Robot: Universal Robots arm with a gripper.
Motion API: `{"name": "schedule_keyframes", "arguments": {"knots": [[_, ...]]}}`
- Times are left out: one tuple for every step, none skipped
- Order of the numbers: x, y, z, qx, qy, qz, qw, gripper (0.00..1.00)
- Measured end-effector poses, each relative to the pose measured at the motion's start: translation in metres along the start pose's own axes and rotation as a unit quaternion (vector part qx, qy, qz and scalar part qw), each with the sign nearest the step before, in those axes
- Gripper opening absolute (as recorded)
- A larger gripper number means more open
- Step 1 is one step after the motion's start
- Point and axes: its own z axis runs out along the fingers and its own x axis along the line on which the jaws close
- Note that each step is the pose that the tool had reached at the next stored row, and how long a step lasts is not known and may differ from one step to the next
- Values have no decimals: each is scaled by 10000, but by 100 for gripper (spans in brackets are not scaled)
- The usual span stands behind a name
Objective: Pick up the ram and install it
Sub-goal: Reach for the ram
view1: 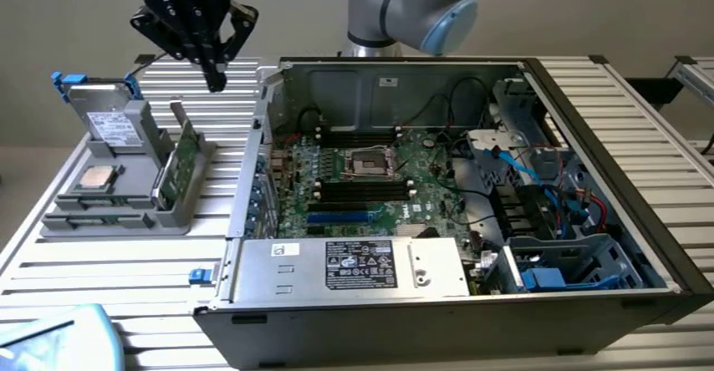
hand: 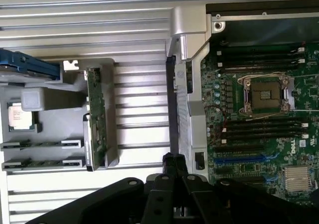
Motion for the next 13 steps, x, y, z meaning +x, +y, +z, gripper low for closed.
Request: {"name": "schedule_keyframes", "arguments": {"knots": [[45, -3, -1, -3, 3, 1, 10000, 11], [91, -6, -3, -6, 6, 1, 10000, 11], [135, -9, -2, -7, 9, 1, 10000, 11], [181, -13, -2, -7, 16, 1, 10000, 11], [224, -16, 1, -6, 27, 2, 10000, 11], [269, -19, 5, -5, 42, 3, 10000, 11], [316, -23, 10, -3, 66, 4, 10000, 11], [361, -26, 15, -1, 93, 5, 10000, 11], [409, -30, 21, 0, 120, 7, 9999, 11], [455, -34, 26, 3, 147, 8, 9999, 11], [499, -37, 32, 4, 172, 10, 9999, 11], [543, -41, 38, 6, 193, 11, 9998, 11], [588, -44, 46, 7, 211, 12, 9998, 11]]}}
